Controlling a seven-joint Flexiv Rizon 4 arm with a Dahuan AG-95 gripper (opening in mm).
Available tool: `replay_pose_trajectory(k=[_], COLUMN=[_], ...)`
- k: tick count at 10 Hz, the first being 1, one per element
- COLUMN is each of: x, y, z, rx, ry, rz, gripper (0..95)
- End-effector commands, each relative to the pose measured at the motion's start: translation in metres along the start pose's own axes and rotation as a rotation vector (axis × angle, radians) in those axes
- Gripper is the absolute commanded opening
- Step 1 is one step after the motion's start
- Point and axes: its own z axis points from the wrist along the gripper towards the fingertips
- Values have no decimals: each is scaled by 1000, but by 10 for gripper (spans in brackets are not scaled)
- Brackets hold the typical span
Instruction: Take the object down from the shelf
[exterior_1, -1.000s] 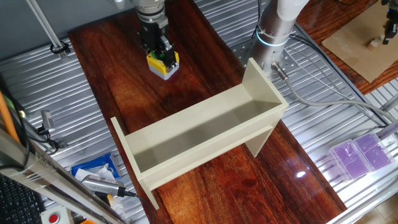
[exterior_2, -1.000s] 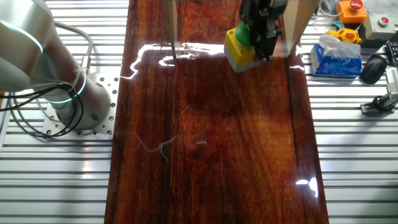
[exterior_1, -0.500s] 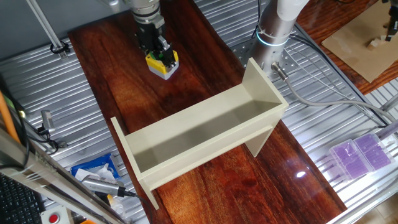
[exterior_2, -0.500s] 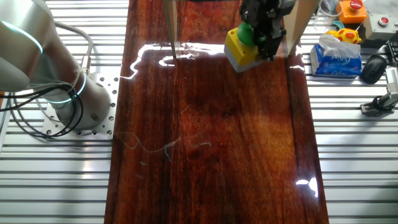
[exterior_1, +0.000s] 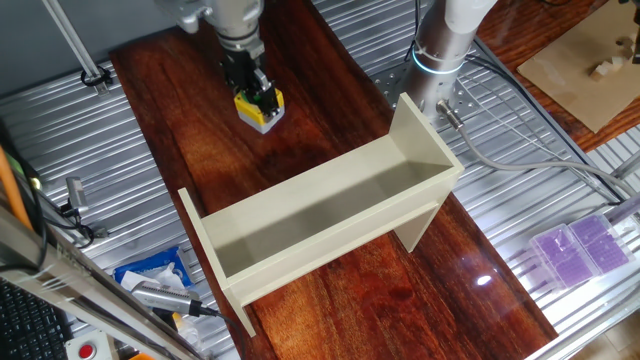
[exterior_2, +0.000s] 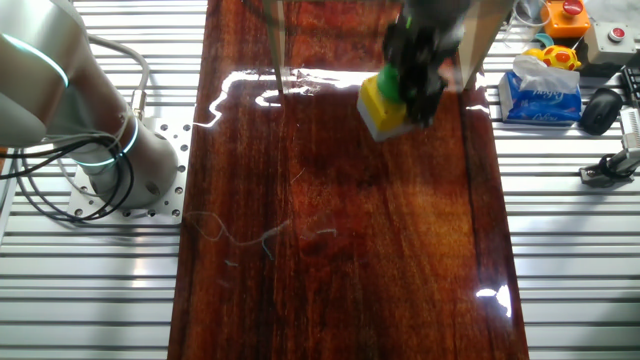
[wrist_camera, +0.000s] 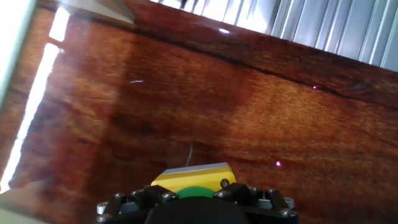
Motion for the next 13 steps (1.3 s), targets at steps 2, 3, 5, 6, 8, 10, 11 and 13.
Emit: replay_pose_trajectory(k=[2,3,5,6,8,10,11,13], x=[2,2,2,2,2,0,-3,-13], y=[-2,-2,-2,-2,-1,-5,-9,-19], z=[10,10,10,10,6,18,28,60], rx=[-7,-24,-30,-31,-26,-22,-21,-24], ry=[-9,-14,-3,-3,5,-11,-14,-33], rz=[-15,-41,-55,-58,-17,41,59,107], gripper=[0,0,0,0,0,0,0,0])
